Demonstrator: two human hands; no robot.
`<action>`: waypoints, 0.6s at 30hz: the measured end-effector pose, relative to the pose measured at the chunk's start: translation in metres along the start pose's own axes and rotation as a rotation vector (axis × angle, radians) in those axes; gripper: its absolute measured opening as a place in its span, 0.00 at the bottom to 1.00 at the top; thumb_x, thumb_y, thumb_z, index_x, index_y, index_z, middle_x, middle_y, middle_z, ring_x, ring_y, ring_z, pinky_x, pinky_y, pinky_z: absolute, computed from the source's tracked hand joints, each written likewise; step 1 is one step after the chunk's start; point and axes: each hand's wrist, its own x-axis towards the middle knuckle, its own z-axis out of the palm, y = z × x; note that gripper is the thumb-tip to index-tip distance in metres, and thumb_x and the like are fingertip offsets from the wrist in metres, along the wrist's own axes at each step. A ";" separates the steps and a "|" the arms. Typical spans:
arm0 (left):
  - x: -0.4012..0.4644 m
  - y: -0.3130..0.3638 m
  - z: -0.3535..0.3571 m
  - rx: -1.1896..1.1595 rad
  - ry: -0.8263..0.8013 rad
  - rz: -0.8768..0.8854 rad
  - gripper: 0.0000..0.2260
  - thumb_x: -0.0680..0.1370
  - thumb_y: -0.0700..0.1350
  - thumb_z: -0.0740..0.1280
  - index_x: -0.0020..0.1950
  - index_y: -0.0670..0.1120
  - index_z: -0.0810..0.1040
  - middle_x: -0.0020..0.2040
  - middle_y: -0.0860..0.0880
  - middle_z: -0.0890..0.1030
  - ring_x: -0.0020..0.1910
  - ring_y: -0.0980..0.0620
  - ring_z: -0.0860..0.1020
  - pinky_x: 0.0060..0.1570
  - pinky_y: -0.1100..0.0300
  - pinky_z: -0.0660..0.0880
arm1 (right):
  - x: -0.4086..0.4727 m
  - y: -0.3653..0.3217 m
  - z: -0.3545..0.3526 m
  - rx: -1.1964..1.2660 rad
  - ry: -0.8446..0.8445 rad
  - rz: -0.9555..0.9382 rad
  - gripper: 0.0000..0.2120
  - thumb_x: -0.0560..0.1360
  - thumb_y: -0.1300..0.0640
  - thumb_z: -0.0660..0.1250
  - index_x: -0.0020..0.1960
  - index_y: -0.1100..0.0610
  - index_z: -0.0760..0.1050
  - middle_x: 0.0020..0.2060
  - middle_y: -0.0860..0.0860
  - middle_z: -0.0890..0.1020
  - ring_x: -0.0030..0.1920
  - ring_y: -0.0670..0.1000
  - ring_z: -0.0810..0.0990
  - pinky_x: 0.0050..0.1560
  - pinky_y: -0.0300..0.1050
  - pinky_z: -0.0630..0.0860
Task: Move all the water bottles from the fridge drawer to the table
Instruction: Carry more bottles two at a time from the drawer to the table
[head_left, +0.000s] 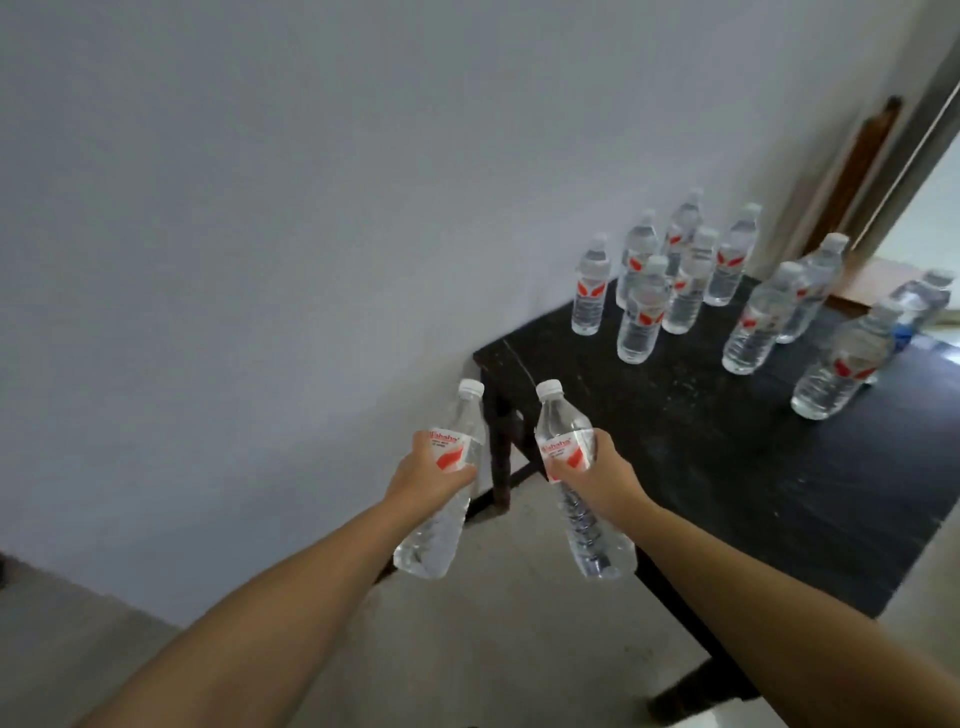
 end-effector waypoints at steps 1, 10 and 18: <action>0.010 0.007 -0.001 0.004 -0.025 0.019 0.31 0.71 0.54 0.72 0.68 0.50 0.60 0.62 0.46 0.75 0.57 0.44 0.76 0.53 0.53 0.75 | 0.004 0.000 -0.002 0.013 0.024 0.020 0.33 0.73 0.48 0.71 0.72 0.53 0.59 0.48 0.45 0.73 0.41 0.43 0.75 0.37 0.36 0.71; 0.088 0.081 0.067 0.080 -0.301 0.171 0.30 0.73 0.52 0.72 0.69 0.46 0.61 0.61 0.47 0.74 0.56 0.49 0.75 0.52 0.58 0.75 | 0.029 0.027 -0.054 0.079 0.302 0.165 0.32 0.73 0.46 0.71 0.71 0.52 0.61 0.56 0.49 0.76 0.52 0.49 0.76 0.49 0.43 0.74; 0.158 0.181 0.139 0.114 -0.449 0.297 0.32 0.70 0.54 0.74 0.67 0.45 0.63 0.61 0.46 0.76 0.59 0.47 0.76 0.54 0.56 0.73 | 0.093 0.046 -0.143 0.117 0.523 0.223 0.30 0.71 0.47 0.73 0.65 0.54 0.63 0.54 0.51 0.78 0.51 0.51 0.78 0.51 0.46 0.75</action>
